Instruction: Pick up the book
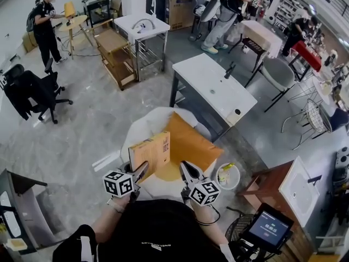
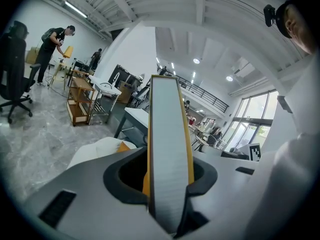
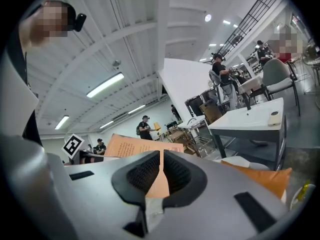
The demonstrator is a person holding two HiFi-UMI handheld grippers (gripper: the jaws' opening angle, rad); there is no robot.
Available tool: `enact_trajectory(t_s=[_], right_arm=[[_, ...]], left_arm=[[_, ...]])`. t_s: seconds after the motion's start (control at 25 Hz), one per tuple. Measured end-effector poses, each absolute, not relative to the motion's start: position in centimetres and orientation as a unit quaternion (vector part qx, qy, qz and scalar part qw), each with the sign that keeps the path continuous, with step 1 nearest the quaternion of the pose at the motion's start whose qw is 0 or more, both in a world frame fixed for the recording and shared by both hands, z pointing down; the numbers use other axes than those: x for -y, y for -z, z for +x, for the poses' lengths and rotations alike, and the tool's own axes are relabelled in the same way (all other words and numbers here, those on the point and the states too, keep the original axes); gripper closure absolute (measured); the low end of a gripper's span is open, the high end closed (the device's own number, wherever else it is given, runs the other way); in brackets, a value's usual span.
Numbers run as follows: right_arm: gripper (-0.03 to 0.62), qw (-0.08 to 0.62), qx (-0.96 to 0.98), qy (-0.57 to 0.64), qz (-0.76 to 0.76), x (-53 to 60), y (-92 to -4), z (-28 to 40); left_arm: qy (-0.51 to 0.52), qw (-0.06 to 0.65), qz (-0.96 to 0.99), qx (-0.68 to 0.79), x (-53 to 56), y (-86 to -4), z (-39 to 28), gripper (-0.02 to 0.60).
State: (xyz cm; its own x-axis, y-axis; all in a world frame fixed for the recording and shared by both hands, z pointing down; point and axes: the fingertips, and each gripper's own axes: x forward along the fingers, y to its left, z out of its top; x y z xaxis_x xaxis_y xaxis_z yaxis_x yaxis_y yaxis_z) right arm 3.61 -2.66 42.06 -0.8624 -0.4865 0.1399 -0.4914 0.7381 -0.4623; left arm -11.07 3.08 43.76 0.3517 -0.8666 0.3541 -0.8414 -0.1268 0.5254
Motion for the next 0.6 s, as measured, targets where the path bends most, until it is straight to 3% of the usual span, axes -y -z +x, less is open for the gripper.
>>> enact_trajectory(t_s=[0.6], right_arm=[[0.554,0.01,0.93,-0.256,0.264,2.76,-42.94,3.79]], left_arm=[[0.012,0.342,0.75,0.566,-2.79,-44.69,-10.97,0.425]])
